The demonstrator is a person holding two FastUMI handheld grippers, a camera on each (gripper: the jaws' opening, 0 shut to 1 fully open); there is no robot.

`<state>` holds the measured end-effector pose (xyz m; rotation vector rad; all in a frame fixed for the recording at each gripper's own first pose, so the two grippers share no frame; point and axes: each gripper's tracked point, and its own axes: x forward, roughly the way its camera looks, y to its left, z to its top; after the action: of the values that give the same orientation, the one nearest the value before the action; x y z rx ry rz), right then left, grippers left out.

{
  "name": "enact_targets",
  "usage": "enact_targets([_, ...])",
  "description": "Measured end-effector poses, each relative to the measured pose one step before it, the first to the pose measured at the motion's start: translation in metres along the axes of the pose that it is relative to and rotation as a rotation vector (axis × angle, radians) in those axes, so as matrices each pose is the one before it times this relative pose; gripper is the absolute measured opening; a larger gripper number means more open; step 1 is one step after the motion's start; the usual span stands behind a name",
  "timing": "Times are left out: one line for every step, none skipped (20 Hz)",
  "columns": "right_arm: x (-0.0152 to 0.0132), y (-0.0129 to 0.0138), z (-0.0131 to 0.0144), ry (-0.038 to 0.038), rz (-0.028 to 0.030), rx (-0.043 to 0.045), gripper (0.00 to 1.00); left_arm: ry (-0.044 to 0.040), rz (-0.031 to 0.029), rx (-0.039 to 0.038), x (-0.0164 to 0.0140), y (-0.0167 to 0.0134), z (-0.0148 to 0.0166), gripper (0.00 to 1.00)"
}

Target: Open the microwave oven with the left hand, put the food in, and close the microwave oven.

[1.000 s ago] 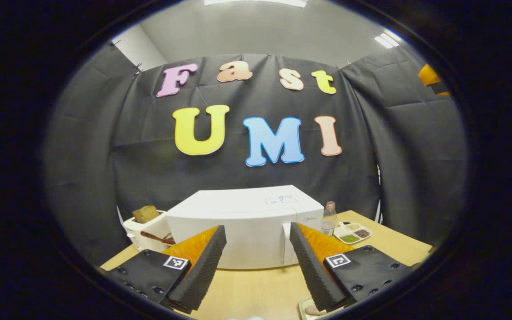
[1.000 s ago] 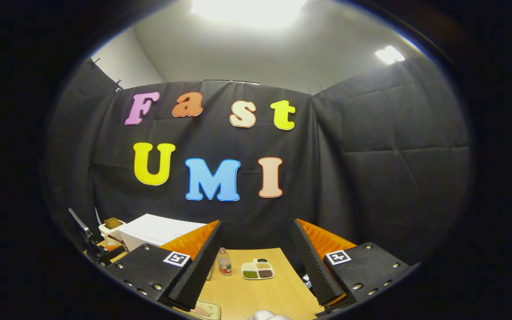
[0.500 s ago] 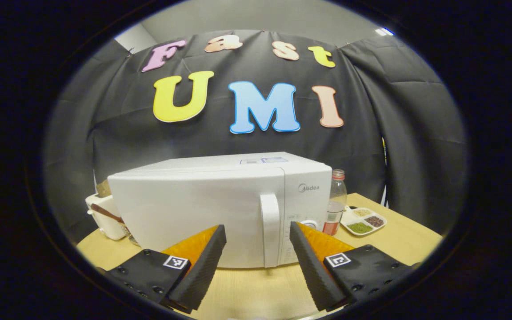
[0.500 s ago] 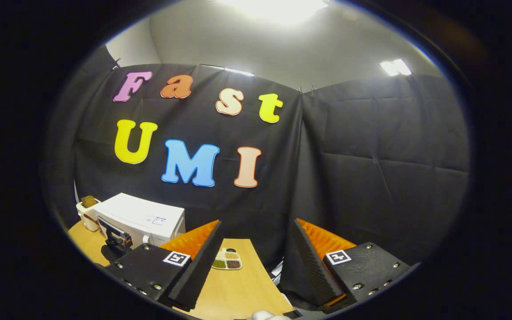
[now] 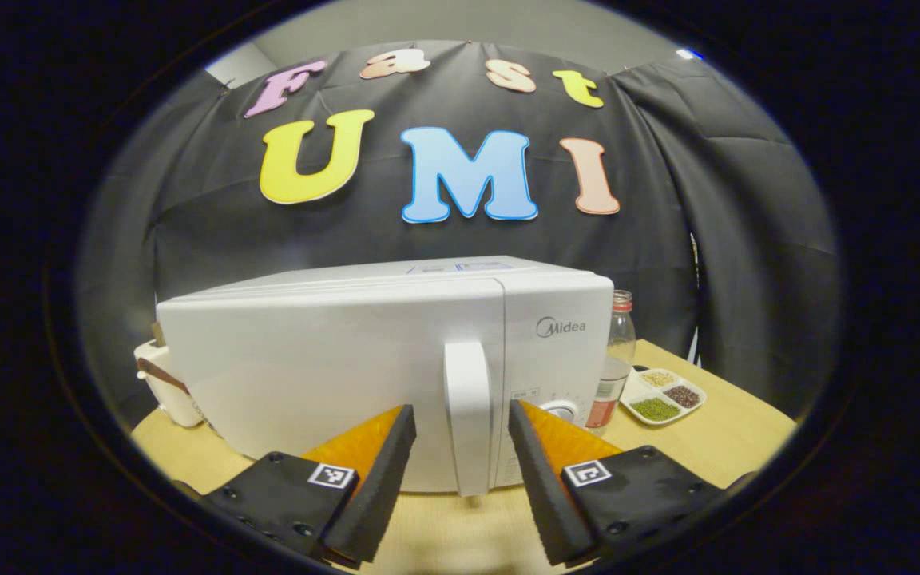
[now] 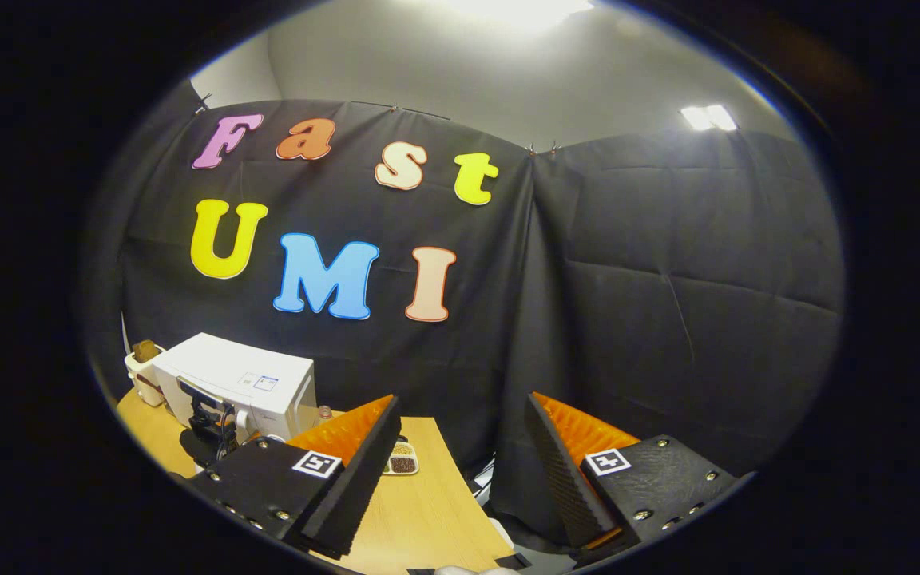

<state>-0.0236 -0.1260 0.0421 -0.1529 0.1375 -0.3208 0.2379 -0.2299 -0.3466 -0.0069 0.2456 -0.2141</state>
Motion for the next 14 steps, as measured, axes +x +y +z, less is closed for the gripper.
enact_targets([0.00180,0.00109,-0.00057,0.00192,0.00336,0.00322,0.95,0.00282,0.00420,0.00331,0.00226,0.00112,0.00092,0.75])
enact_targets([0.00064,0.00036,-0.00183,0.00271,-0.00057,-0.00476,0.95,0.00593,-0.01053,-0.00573,0.00201,-0.00074,-0.00111,0.65])
enact_targets([0.00055,0.00001,-0.00006,-0.00141,0.00064,-0.00498,0.95,0.00777,-0.02668,-0.01814,0.00290,-0.00532,-0.00146,0.55])
enact_targets([0.00014,0.00124,0.00010,-0.00004,0.00446,-0.00381,0.95,0.00365,0.00647,-0.00427,-0.00196,-0.00094,-0.00217,0.41])
enact_targets([-0.00124,0.00037,-0.00059,0.00172,-0.00058,-0.00679,0.95,0.00264,-0.00414,0.00643,0.00190,0.00045,0.00090,0.34])
enact_targets([-0.00016,0.00082,0.00026,-0.00127,0.00075,-0.00546,0.95,0.00411,-0.00078,0.00029,-0.00152,0.00201,0.00006,0.32])
enact_targets([-0.00135,0.00088,-0.00112,0.00164,0.00422,-0.00278,0.95,-0.00812,-0.00294,-0.01848,-0.00098,0.00161,0.00254,0.31])
enact_targets([-0.00049,0.00154,-0.00085,0.00293,0.00411,-0.00228,0.95,0.01093,-0.00439,-0.01121,0.00130,-0.00076,-0.00346,0.28])
enact_targets([-0.00019,0.00026,-0.00229,0.00474,0.00209,-0.00237,0.95,0.00527,-0.00437,-0.00021,-0.00098,-0.00084,0.00076,0.26])
enact_targets([-0.00026,0.00115,-0.00077,0.00457,0.00580,0.00206,0.95,0.00758,-0.00268,-0.00044,-0.00065,0.00169,0.00011,0.21])
enact_targets([-0.00064,0.00209,0.00004,0.00071,0.00559,0.00396,0.95,0.00323,-0.00262,-0.00152,0.00051,-0.00031,-0.00002,0.18])
enact_targets([-0.00007,0.00075,0.00190,-0.00407,0.00183,0.00036,0.95,0.00672,0.00057,-0.00387,0.00007,0.00038,-0.00020,0.16])
enact_targets([-0.00051,0.00033,0.00044,-0.00188,0.00507,-0.00218,0.95,0.00223,-0.00181,0.00215,-0.00058,0.00045,0.00007,0.16])
enact_targets([-0.00056,0.00100,0.00114,-0.00331,0.00338,-0.00642,0.95,0.00598,-0.00251,0.00570,-0.00064,-0.00032,-0.00108,0.16])
